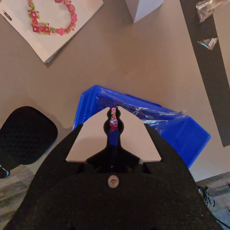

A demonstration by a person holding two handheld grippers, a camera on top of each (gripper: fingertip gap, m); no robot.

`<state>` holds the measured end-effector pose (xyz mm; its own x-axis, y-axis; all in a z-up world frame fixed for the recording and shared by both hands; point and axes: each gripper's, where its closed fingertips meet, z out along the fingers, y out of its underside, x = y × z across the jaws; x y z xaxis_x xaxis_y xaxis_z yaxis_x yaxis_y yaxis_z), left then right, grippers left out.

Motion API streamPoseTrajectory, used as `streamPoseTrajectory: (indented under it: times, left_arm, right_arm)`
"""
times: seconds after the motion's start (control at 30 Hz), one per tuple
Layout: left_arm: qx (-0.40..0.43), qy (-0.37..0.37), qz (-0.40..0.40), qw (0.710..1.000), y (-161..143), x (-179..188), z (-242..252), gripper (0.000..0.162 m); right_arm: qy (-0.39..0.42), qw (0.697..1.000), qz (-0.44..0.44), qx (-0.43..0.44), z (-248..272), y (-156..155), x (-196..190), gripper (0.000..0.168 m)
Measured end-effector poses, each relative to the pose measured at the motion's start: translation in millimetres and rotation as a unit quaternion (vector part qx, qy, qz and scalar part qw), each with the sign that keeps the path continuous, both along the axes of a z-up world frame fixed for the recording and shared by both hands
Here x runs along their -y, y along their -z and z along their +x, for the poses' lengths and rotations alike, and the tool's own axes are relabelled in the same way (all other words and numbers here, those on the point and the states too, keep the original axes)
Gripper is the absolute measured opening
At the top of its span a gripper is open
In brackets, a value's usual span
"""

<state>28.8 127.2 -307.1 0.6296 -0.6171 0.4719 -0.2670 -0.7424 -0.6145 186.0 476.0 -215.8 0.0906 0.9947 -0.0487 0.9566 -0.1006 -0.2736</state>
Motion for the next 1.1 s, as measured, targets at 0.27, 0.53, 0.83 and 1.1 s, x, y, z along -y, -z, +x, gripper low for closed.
streamPoseTrajectory:
  times: [0.27, 0.53, 0.83, 1.1]
  left_arm:
    - [-0.002, -0.001, 0.002, 1.0, 0.1, -0.4, -0.1, 0.011]
    - [0.002, -0.002, -0.004, 1.0, 0.6, -0.7, -0.1, 0.012]
    - [0.001, -0.005, -0.005, 1.0, 1.1, -1.4, -0.4, 0.014]
    - [-0.017, -0.001, 0.022, 1.0, 0.0, -3.5, -3.0, 0.016]
  right_arm:
    - [-0.031, 0.995, 0.08, 0.041, 14.2, 25.2, -27.0, 0.032]
    - [-0.083, 0.977, 0.195, 0.003, 3.9, 19.8, -51.0, 0.036]
    - [-0.064, 0.979, 0.192, -0.031, 7.2, 15.4, -68.0, 0.039]
    - [-0.086, 0.97, 0.206, -0.093, -21.1, -13.4, -58.4, 0.035]
